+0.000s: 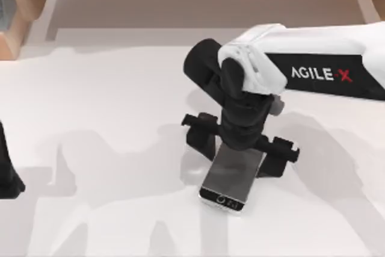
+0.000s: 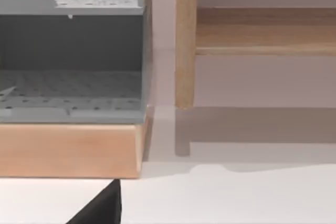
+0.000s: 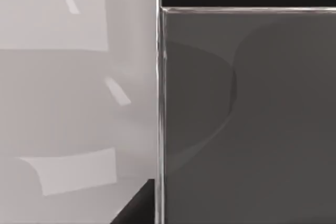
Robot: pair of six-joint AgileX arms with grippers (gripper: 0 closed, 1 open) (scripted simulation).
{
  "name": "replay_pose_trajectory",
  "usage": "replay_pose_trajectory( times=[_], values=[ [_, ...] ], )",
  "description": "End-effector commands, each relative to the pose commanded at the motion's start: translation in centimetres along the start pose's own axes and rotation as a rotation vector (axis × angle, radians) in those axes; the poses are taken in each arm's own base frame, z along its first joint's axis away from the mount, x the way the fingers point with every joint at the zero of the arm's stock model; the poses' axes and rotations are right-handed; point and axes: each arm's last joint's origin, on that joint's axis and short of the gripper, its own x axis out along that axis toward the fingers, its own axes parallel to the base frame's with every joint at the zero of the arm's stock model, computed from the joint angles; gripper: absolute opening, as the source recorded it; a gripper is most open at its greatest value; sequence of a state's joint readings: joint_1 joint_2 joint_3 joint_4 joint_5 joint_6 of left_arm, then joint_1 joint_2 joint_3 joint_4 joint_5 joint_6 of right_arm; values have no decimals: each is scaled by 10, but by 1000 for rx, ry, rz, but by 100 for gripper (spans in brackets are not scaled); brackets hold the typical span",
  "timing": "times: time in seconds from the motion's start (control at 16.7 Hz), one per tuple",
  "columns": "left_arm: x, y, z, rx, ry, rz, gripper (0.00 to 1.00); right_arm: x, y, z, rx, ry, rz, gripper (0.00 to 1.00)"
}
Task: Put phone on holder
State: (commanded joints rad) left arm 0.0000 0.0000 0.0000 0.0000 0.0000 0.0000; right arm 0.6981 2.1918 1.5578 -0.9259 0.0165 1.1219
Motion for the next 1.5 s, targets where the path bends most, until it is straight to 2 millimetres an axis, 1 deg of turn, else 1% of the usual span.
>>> replay_pose_trajectory(
  times=[0.3,0.54,0.66,0.78,0.96,1.14,1.32,1.5],
  values=[
    [0,0,0,0,0,0,100,-16,0,0,0,0,-1,0],
    [0,0,0,0,0,0,100,-14,0,0,1,2,-4,0],
    [0,0,0,0,0,0,100,-23,-1,3,-2,-11,21,0],
    [0,0,0,0,0,0,100,-35,-9,7,-25,-31,51,0],
    [0,0,0,0,0,0,100,-51,-33,9,-92,-70,91,0],
    [0,0,0,0,0,0,100,-64,-71,12,-168,-140,142,0],
    [0,0,0,0,0,0,100,-84,-106,18,-218,-259,212,0],
    [0,0,0,0,0,0,100,-97,-130,23,-243,-375,255,0]
  ],
)
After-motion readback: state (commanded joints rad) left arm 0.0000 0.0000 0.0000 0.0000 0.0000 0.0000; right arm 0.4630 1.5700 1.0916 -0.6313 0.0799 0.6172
